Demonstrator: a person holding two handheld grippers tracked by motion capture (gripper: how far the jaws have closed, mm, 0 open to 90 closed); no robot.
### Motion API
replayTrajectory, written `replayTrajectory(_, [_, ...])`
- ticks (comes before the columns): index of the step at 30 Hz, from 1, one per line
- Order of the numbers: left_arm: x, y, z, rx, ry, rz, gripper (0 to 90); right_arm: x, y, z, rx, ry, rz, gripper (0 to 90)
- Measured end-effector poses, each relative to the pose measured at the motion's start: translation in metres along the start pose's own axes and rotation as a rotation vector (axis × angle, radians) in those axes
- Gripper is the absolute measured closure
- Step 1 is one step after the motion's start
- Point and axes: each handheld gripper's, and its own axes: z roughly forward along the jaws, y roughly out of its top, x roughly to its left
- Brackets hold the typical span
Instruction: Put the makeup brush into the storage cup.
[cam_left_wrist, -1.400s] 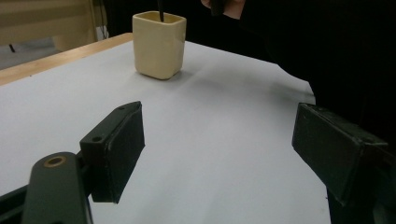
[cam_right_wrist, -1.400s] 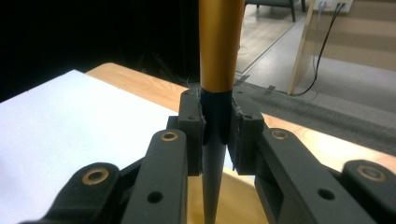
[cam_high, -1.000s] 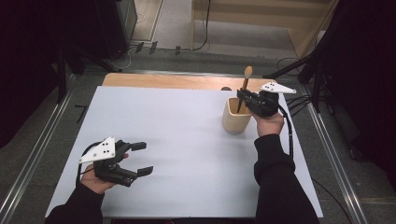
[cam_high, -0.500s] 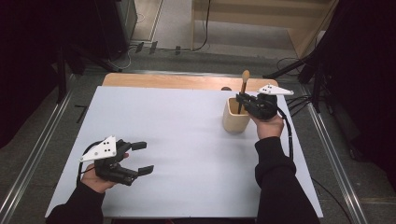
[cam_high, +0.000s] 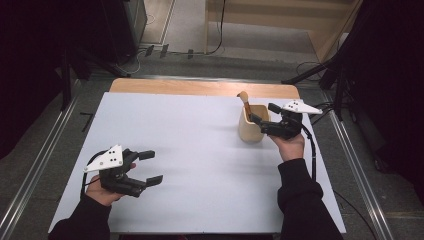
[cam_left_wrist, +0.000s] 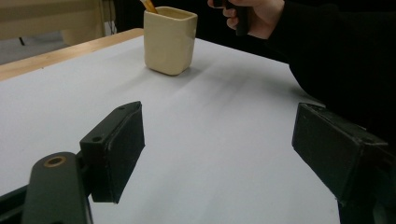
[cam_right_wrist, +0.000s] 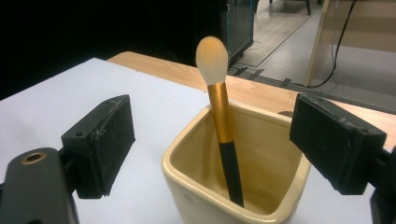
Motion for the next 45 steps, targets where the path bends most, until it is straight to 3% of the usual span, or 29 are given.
replayTrajectory(4, [-0.001, 0.0, -0.002, -0.007, 0.004, 0.002, 17.9, 0.003, -0.001, -0.002, -0.003, 0.019, 0.014, 14.9])
replayTrajectory(11, [-0.002, 0.001, -0.002, -0.011, -0.001, 0.009, 17.9, 0.013, -0.008, -0.01, 0.005, 0.039, -0.036, 15.3])
replayTrajectory(24, [0.001, 0.001, 0.0, -0.007, 0.003, 0.006, 17.9, 0.029, -0.019, -0.023, 0.006, 0.097, -0.065, 16.0])
replayTrajectory(28, [0.0, 0.001, -0.001, -0.009, 0.005, 0.006, 17.9, 0.034, -0.022, -0.025, 0.003, 0.124, -0.072, 16.0])
replayTrajectory(34, [-0.001, 0.001, -0.002, -0.009, 0.004, 0.008, 17.9, 0.042, -0.027, -0.03, -0.02, 0.206, -0.055, 16.1])
replayTrajectory(45, [-0.001, 0.002, -0.002, -0.01, 0.009, 0.012, 17.9, 0.059, -0.035, -0.04, -0.039, 0.253, -0.109, 15.9])
